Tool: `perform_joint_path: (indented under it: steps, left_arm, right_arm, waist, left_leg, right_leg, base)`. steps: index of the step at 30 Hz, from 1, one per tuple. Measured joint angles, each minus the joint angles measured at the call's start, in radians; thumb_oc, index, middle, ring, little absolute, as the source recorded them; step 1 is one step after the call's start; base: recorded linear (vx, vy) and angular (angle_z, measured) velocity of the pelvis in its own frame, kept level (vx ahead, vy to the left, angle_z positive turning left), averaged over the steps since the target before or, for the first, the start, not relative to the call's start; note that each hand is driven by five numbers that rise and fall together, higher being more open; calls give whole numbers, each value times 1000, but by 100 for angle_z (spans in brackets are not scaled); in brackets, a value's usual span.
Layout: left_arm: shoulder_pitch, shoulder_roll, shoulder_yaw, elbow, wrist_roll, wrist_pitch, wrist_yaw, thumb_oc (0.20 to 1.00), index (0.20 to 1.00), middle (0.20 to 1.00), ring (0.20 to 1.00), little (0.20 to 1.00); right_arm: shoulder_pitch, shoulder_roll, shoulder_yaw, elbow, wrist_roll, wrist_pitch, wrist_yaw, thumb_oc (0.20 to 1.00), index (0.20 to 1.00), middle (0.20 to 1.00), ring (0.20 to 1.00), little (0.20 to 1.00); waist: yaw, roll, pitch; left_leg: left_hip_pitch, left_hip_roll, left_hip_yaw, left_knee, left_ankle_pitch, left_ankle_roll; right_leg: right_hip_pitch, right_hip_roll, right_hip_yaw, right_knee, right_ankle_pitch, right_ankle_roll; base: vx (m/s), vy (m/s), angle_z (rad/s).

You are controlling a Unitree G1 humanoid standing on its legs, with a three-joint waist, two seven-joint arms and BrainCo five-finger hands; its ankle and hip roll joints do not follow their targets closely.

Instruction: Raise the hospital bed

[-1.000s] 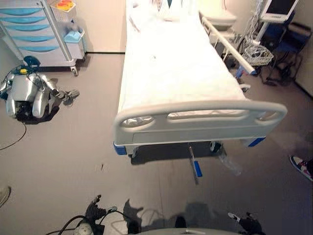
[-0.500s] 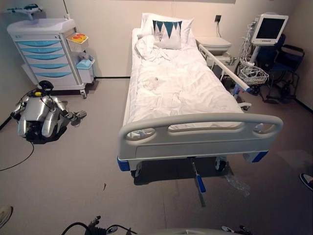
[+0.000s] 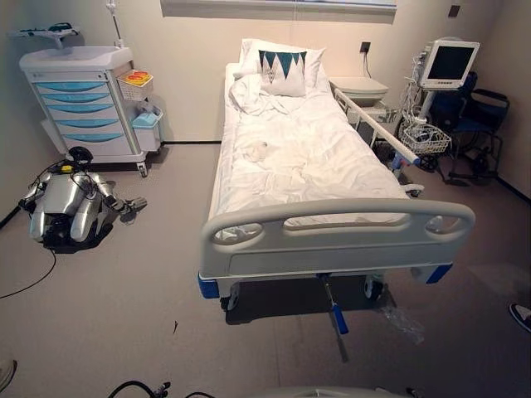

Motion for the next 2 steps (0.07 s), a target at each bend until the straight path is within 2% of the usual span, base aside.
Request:
perform_joint_path:
  steps: [2]
  left_arm:
    - [1, 0, 0, 0, 0, 0, 0, 1000, 1000, 1000, 1000, 1000]
  right_arm:
    - [1, 1, 0, 0, 0, 0, 0, 1000, 1000, 1000, 1000, 1000]
  waist:
    - [1, 0, 0]
  left_leg:
    - [0, 3, 0, 0, -3, -3]
  right_leg:
    - [1, 3, 0, 0, -1, -2]
  base:
    - [0, 0, 0]
